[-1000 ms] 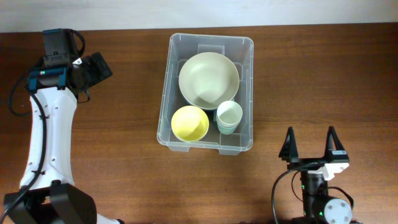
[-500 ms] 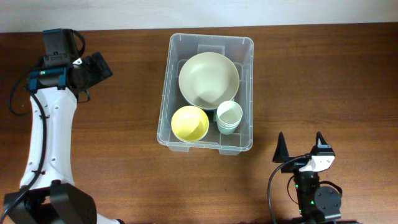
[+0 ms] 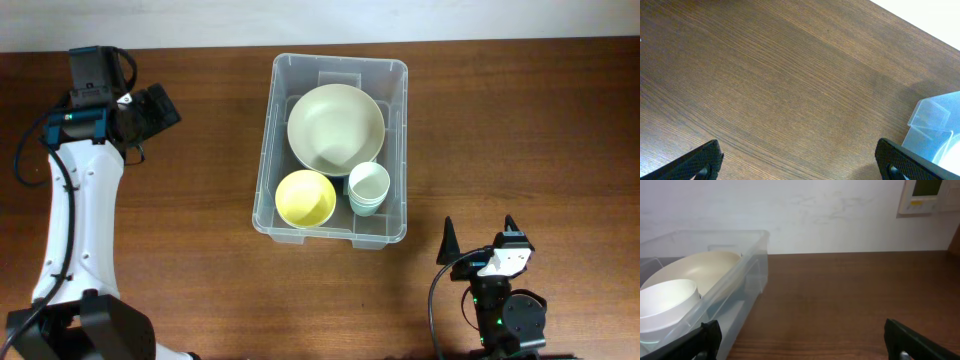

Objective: Pack container

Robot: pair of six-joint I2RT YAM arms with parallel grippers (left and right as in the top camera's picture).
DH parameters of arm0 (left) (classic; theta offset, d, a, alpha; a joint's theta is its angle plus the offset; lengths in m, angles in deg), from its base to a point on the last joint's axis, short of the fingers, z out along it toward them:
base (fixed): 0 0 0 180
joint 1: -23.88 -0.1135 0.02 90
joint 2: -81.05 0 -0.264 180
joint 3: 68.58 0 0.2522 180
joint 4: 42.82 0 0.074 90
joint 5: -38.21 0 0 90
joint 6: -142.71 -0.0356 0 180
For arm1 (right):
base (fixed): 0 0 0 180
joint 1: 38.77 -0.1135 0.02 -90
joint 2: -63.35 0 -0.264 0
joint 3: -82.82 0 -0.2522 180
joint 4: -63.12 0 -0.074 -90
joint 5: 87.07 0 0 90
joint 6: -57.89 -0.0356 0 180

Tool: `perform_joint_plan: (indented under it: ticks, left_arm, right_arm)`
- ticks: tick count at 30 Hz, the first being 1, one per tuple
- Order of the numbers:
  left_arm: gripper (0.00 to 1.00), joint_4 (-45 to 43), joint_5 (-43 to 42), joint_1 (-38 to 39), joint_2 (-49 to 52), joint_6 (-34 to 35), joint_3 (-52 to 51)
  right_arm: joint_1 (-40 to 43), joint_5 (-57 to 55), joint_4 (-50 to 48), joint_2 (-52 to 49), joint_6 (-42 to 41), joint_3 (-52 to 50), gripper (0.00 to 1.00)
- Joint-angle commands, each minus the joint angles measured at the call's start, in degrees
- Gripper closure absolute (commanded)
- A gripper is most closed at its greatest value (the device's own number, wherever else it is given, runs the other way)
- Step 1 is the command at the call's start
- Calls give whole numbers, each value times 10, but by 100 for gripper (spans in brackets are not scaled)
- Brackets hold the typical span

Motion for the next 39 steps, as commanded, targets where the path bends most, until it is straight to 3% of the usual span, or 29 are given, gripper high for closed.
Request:
perform_joint_plan:
  ticks: [1,39]
  left_arm:
    - [0,0,4,-1,0,-1,7]
    - [0,2,-11,-1,-13,-1,6]
  right_arm:
    - [4,3,6,6,17,-3,1]
    - [4,3,6,6,17,-3,1]
